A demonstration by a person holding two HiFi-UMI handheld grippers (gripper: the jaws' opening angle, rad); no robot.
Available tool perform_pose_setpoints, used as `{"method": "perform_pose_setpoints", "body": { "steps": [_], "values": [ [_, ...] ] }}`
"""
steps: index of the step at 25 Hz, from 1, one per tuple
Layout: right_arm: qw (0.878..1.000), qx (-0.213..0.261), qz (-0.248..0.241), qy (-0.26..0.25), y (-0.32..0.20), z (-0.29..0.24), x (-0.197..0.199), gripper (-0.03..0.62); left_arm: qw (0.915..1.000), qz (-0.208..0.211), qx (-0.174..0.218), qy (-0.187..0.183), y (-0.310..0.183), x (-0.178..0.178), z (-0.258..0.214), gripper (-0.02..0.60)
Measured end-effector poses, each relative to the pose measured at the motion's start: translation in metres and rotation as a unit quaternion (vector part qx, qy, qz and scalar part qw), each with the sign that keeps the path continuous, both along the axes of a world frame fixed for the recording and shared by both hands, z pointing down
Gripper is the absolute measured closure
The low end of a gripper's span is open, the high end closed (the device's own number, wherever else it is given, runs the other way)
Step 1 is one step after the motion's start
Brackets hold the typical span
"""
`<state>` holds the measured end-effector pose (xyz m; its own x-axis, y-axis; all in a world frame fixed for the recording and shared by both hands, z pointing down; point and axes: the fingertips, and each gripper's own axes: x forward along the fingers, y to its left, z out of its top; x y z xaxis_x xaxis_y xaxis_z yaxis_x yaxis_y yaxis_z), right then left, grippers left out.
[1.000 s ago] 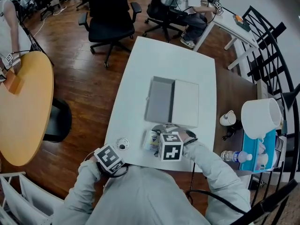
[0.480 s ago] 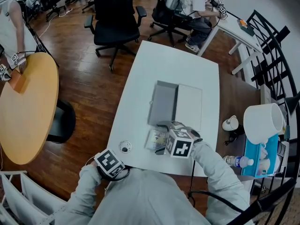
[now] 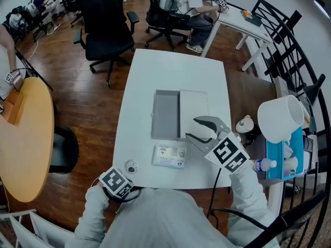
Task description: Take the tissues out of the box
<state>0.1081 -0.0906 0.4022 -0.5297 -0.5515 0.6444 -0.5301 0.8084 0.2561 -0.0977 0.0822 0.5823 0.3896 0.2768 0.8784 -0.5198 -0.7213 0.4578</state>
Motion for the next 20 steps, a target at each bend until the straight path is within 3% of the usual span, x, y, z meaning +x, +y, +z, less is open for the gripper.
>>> {"method": "perform_pose_setpoints", "body": {
  "steps": [2,6,9,13,20],
  "values": [
    [1.0,-0.024,0.015,0.006,0.011,0.013,0.011,0.587,0.9999,0.011,-0.003,0.002,-0.001,0.005,-0.001,0.565],
    [0.993,-0.115,-0.009,0.014,0.054,0.051,0.013,0.591,0.9994,0.034,0.0,-0.007,-0.01,0.011,-0.005,0.566],
    [0.987,-0.156,-0.028,0.032,0.081,0.076,0.014,0.591,0.9992,0.037,0.008,-0.01,-0.019,0.016,-0.01,0.566],
    [0.981,-0.186,-0.04,0.027,0.097,0.087,0.015,0.591,0.9987,0.045,0.012,-0.022,-0.023,0.019,-0.013,0.565],
    [0.977,-0.203,-0.052,0.045,0.107,0.099,0.024,0.591,0.99,0.115,0.023,-0.078,-0.03,0.009,-0.027,0.566]
  ]
}}
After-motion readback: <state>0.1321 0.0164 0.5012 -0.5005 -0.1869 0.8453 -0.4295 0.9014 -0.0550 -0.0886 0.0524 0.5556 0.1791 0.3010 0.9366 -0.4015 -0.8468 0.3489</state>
